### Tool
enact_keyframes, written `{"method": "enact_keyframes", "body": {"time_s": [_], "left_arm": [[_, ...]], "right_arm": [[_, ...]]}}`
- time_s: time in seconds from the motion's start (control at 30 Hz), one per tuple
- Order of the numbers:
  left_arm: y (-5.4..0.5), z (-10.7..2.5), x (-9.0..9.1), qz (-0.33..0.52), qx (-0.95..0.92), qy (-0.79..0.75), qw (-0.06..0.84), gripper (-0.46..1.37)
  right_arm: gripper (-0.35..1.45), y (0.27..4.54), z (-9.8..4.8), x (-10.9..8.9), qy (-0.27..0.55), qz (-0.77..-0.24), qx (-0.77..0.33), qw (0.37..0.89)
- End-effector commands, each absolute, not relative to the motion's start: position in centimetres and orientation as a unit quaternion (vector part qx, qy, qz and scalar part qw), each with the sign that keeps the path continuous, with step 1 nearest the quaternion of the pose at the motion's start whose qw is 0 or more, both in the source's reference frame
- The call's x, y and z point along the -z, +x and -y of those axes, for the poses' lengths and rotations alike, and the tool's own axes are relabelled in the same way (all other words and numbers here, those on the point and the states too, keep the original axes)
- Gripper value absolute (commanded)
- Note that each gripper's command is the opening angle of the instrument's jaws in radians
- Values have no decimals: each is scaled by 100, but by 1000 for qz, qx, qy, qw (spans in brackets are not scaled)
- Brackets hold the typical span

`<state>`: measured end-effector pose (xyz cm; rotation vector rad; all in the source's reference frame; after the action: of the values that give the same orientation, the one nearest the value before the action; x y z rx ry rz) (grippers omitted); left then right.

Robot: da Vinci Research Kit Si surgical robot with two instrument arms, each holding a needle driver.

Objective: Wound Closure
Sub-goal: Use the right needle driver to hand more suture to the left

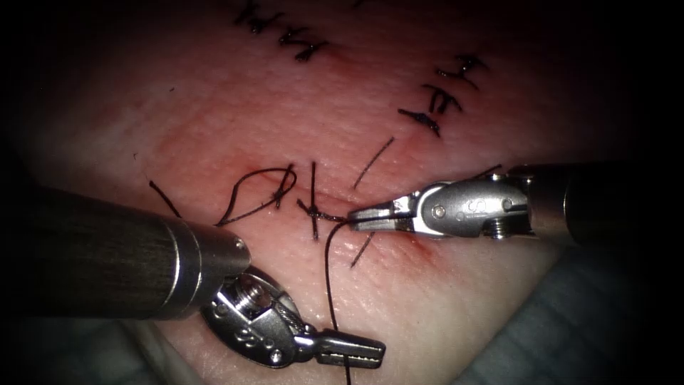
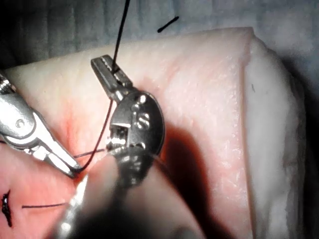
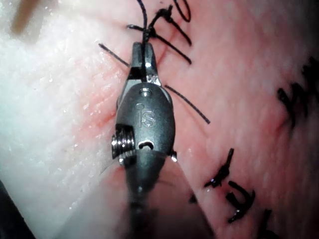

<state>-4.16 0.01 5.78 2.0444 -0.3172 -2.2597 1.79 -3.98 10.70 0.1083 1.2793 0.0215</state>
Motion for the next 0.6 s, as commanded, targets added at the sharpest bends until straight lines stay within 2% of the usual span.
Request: {"method": "enact_keyframes", "body": {"time_s": [0.03,0.07,0.1,0.23,0.47,0.6], "left_arm": [[-416,-2,-580,101,737,667,41,-35],[-416,-2,-580,101,737,667,41,-35],[-414,-5,-580,99,736,668,42,-35],[-408,-11,-578,95,734,671,42,-35],[-404,-24,-574,80,731,676,38,-35],[-404,-31,-572,64,727,683,29,-35]], "right_arm": [[56,180,399,-1069,47,-594,-17,803],[64,180,399,-1069,45,-593,-19,804],[99,181,398,-1066,33,-584,-31,810],[122,179,392,-1056,26,-575,-49,816],[126,172,380,-1024,22,-587,-64,807],[122,176,383,-1002,18,-593,-39,804]]}}
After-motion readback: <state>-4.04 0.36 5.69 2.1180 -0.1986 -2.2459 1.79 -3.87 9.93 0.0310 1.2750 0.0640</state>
